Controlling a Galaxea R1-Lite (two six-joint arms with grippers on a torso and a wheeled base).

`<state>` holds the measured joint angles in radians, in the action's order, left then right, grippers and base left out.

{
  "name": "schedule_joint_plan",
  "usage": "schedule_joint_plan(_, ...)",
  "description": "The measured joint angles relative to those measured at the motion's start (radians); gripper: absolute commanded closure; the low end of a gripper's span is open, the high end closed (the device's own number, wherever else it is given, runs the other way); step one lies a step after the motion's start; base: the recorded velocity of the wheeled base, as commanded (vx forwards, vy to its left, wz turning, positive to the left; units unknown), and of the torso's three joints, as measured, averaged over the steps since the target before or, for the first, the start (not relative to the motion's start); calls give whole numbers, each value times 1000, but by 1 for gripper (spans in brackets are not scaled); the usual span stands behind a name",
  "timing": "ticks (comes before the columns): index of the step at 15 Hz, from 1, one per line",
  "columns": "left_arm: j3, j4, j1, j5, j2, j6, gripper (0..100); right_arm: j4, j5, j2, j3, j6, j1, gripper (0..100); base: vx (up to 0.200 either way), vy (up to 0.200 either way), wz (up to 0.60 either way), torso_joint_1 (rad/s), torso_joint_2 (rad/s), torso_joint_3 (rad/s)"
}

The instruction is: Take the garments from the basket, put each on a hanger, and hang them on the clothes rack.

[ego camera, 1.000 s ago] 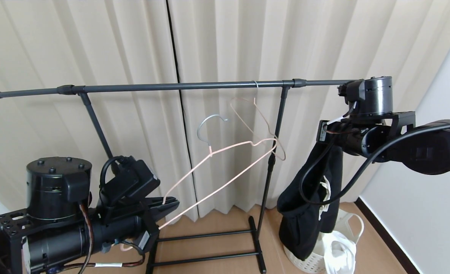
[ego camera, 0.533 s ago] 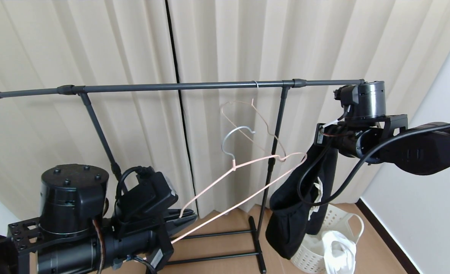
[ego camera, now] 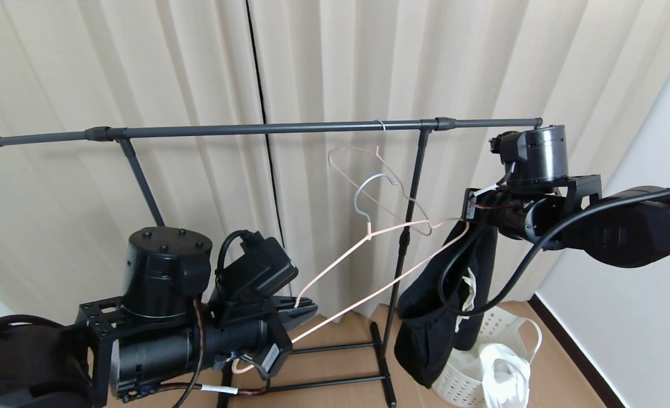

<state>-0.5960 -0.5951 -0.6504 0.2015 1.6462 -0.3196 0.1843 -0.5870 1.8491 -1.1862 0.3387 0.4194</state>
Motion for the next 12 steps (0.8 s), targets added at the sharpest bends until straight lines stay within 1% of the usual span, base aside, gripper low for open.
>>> schedule_joint_plan(5,-52,-3,-2,-1,55,46,100,1,-20,-2,10,0,36,100,0,0,0,0,0,0)
schedule_joint_plan(7,-63,-3,-2,-2,67,48,100,1,-30,-2,15,1,45,100,0,0,0,0,0,0)
schedule_joint_plan(12,-79,-4,-1,-5,95,63,100,1,-81,-16,32,3,118,100,0,0,0,0,0,0)
